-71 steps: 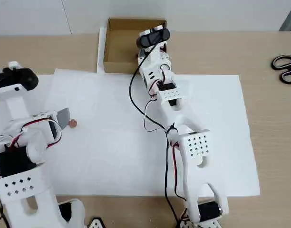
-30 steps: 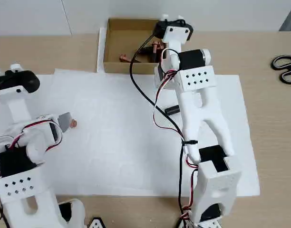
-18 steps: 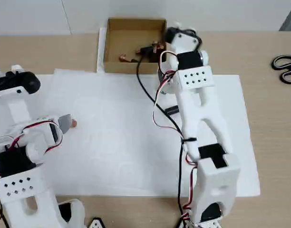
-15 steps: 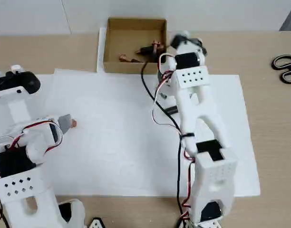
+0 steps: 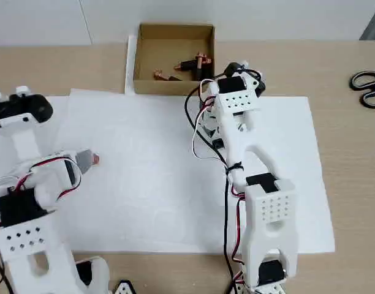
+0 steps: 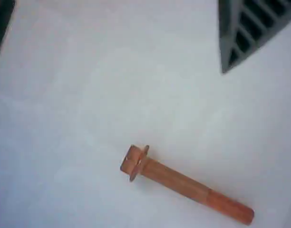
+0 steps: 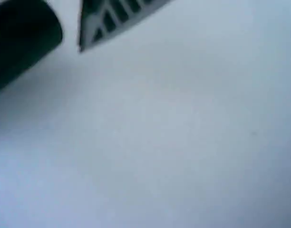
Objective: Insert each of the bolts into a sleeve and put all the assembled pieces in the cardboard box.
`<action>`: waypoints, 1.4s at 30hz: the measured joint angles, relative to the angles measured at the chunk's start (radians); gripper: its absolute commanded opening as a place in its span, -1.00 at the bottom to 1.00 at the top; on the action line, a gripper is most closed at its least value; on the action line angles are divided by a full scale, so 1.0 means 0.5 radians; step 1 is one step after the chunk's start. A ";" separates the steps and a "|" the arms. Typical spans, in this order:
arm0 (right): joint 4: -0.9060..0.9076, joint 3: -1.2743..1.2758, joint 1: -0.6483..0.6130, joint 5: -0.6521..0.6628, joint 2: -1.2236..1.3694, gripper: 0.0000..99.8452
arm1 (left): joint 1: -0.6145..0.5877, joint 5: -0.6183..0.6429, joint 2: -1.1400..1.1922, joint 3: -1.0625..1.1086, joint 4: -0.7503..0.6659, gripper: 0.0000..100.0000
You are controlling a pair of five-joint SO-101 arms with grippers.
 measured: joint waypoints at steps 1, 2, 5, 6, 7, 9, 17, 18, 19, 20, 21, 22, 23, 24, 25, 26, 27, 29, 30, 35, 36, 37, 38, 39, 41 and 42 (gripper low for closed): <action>-0.009 0.000 0.000 0.000 0.018 -0.68 | 0.000 -0.018 -0.003 0.018 0.000 -0.43; -0.015 0.000 0.000 -0.006 0.037 -0.68 | 0.000 -0.055 -0.003 0.025 0.000 -0.43; -0.064 0.000 0.006 -0.006 0.098 -0.68 | 0.000 -0.147 -0.003 0.028 0.000 -0.43; -0.083 0.000 0.006 -0.006 0.110 -0.69 | 0.000 -0.160 -0.003 0.028 0.000 -0.43; -0.098 0.000 0.009 -0.006 0.126 -0.73 | 0.000 -0.178 -0.003 0.028 0.000 -0.43; -0.117 0.000 0.028 -0.006 0.138 -0.86 | 0.000 -0.178 -0.003 0.028 0.000 -0.43; -0.101 0.000 0.098 0.178 0.141 -0.99 | 0.000 -0.178 -0.003 0.028 0.000 -0.43; -0.092 -0.003 0.098 0.203 0.141 -0.99 | 0.000 -0.178 -0.003 0.028 0.000 -0.43; -0.061 -0.006 0.098 0.227 0.141 -0.99 | 0.000 -0.178 -0.003 0.028 0.000 -0.43; -0.015 -0.009 0.095 0.261 0.138 -0.99 | 0.000 -0.178 -0.003 0.028 0.000 -0.43; 0.046 -0.006 0.095 0.301 0.117 -0.99 | 0.000 -0.178 -0.003 0.028 0.000 -0.43; 0.126 -0.003 0.095 0.350 0.092 -0.99 | 0.000 -0.178 -0.003 0.028 0.000 -0.43; 0.212 -0.003 0.095 0.408 0.055 -0.99 | 0.000 -0.178 -0.003 0.028 0.000 -0.43; 0.261 0.000 0.104 0.479 0.015 -0.99 | 0.000 -0.178 -0.003 0.028 0.000 -0.43; 0.261 0.015 0.120 0.571 -0.049 -0.99 | 0.000 -0.178 -0.003 0.028 0.000 -0.43; 0.282 0.031 0.132 0.669 -0.117 -0.99 | 0.000 -0.178 -0.003 0.028 0.000 -0.43; 0.298 0.049 0.147 0.789 -0.187 -0.99 | 0.000 -0.178 -0.003 0.028 0.000 -0.43; 0.295 0.095 0.153 1.065 -0.316 -0.99 | 0.000 -0.178 -0.003 0.028 0.000 -0.43; 0.298 0.123 0.150 1.212 -0.365 -0.99 | 0.000 -0.178 -0.003 0.028 0.000 -0.43; 0.288 0.242 0.147 1.746 -0.411 -0.93 | 0.000 -0.178 -0.003 0.028 0.000 -0.43; 0.288 0.252 0.153 1.774 -0.399 -0.87 | 0.000 -0.178 -0.003 0.028 0.000 -0.43; 0.285 0.252 0.153 1.792 -0.368 -0.81 | 0.000 -0.178 -0.003 0.028 0.000 -0.43; 0.285 0.255 0.150 1.804 -0.334 -0.73 | 0.000 -0.178 -0.003 0.028 0.000 -0.43; 0.285 0.255 0.147 1.811 -0.282 -0.66 | 0.000 -0.178 -0.003 0.028 0.000 -0.43; 0.273 0.258 0.147 1.817 -0.190 -0.53 | 0.000 -0.178 -0.003 0.028 0.000 -0.43; 0.261 0.258 0.147 1.817 -0.157 -0.49 | 0.000 -0.178 -0.003 0.028 0.000 -0.43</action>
